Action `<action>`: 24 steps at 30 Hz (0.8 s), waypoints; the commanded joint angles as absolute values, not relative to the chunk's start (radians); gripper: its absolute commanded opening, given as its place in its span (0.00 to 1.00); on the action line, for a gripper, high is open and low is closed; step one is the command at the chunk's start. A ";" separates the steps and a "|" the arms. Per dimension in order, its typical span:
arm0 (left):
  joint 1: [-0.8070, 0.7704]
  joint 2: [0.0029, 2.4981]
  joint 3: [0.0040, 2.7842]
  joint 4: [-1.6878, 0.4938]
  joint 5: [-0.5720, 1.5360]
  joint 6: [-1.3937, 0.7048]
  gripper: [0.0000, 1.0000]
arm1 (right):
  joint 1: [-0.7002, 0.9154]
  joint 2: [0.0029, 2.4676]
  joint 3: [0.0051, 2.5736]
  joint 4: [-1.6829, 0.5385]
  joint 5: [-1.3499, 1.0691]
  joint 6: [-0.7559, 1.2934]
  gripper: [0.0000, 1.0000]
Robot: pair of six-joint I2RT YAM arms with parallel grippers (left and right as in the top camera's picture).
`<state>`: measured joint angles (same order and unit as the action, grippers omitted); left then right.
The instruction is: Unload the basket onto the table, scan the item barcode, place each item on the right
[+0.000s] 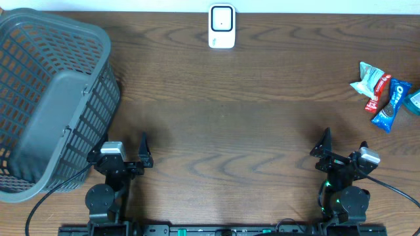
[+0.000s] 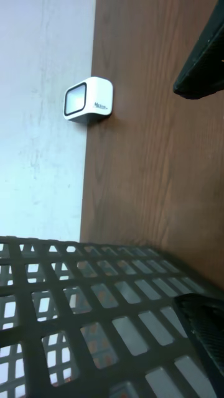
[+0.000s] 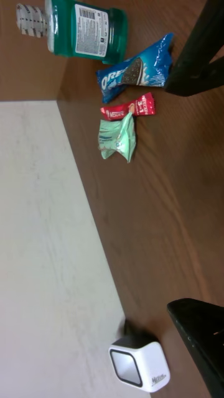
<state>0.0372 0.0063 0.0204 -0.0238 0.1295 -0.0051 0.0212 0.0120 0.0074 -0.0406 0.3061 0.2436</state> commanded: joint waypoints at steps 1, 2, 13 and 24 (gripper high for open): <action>0.031 0.002 0.004 -0.061 0.142 0.015 1.00 | 0.026 0.006 0.006 -0.045 0.302 0.230 0.99; 0.031 0.002 0.004 -0.061 0.142 0.019 1.00 | 0.026 0.006 0.006 -0.045 0.302 0.230 0.99; 0.027 0.002 0.004 -0.061 0.150 0.051 1.00 | 0.026 0.006 0.006 -0.045 0.302 0.230 0.99; 0.014 0.002 0.004 -0.061 0.150 0.068 1.00 | 0.026 0.006 0.006 -0.045 0.302 0.230 0.99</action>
<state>0.0166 0.0063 0.0204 -0.0246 0.1287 0.0601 0.0208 0.0120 0.0074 -0.0406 0.3065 0.2436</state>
